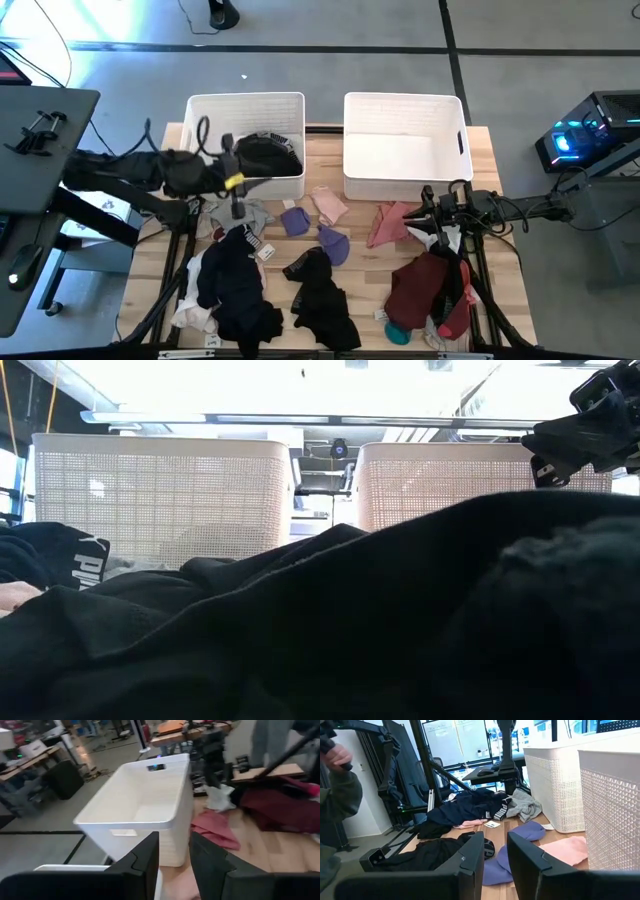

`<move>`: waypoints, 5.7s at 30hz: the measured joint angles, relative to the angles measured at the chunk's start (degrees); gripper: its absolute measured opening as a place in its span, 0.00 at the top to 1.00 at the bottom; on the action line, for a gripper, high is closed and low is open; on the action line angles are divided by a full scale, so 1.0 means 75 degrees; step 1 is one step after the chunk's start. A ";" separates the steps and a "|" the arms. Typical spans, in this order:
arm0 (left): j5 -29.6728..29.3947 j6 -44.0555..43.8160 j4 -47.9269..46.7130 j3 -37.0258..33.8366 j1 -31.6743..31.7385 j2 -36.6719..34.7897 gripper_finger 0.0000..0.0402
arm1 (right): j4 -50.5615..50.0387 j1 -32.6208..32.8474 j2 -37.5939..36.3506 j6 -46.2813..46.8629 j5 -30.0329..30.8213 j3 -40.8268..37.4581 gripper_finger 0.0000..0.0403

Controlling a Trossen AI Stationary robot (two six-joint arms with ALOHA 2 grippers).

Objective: Sort clothes
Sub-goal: Put the white sock into the right white laundry bin, then put the pink underwear into the right white laundry bin

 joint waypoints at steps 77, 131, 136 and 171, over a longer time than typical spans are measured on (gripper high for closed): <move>-0.0821 -0.2020 0.7227 -0.5400 -0.2565 0.0456 0.78 | -0.7855 0.2792 0.7894 0.4082 0.2762 0.6786 0.71; -0.0818 -0.1923 0.6891 -0.5397 -0.2567 0.0456 0.78 | -1.0551 0.2375 0.9908 0.3284 0.4653 1.1142 0.99; -0.0818 -0.1903 0.6896 -0.5397 -0.2568 0.0456 0.78 | -1.0191 0.2269 0.9911 0.1941 0.6370 1.2120 0.99; -0.0823 -0.1658 0.6900 -0.5394 -0.2565 0.0456 0.78 | -1.1015 -0.3267 0.9879 0.0469 0.4847 1.1898 0.58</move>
